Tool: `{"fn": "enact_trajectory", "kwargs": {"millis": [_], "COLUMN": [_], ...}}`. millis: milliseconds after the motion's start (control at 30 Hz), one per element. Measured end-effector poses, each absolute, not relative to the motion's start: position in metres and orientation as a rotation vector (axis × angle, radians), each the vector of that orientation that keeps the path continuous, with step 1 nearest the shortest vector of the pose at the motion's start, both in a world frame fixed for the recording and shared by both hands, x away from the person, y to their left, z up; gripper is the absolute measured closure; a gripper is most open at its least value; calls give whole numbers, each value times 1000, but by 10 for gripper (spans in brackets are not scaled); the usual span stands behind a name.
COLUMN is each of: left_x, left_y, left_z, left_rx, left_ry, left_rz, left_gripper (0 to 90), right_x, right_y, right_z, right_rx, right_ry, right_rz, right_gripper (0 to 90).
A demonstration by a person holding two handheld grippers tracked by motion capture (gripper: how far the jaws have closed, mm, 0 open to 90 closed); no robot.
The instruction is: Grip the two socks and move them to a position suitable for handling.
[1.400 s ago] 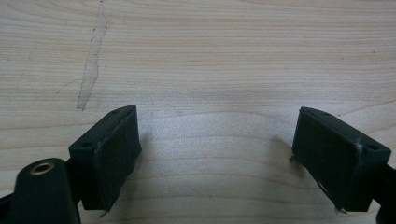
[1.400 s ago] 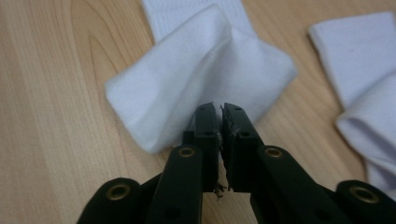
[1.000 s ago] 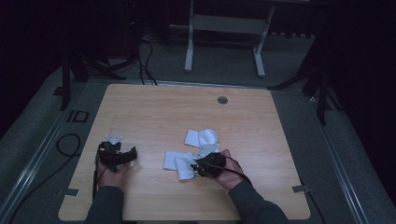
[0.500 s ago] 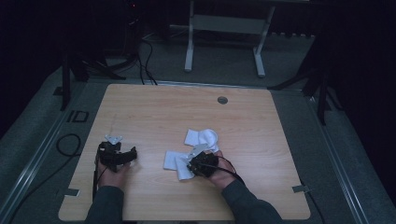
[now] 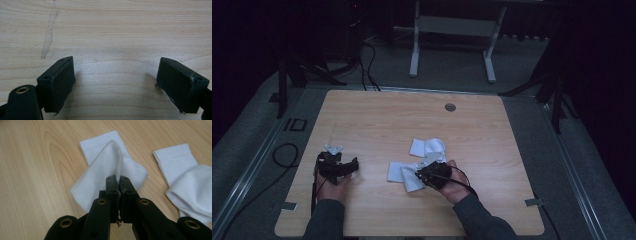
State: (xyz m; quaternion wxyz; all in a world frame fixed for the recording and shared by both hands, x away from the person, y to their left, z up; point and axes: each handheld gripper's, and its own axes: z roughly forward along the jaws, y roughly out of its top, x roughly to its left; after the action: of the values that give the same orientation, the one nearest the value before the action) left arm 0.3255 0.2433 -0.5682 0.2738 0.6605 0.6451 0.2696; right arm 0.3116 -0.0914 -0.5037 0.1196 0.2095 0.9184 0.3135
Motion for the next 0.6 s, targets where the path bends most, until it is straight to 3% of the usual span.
{"fn": "enact_trajectory", "kwargs": {"millis": [600], "left_x": [326], "left_y": [243], "left_z": [-568], "left_rx": [1776], "left_ry": [1735], "left_rz": [725], "left_gripper": [151], "right_x": [309], "right_y": [-120], "right_z": [-478], "right_rx": [660], "right_ry": [2603], "right_rz": [938], "right_gripper": [872]}}
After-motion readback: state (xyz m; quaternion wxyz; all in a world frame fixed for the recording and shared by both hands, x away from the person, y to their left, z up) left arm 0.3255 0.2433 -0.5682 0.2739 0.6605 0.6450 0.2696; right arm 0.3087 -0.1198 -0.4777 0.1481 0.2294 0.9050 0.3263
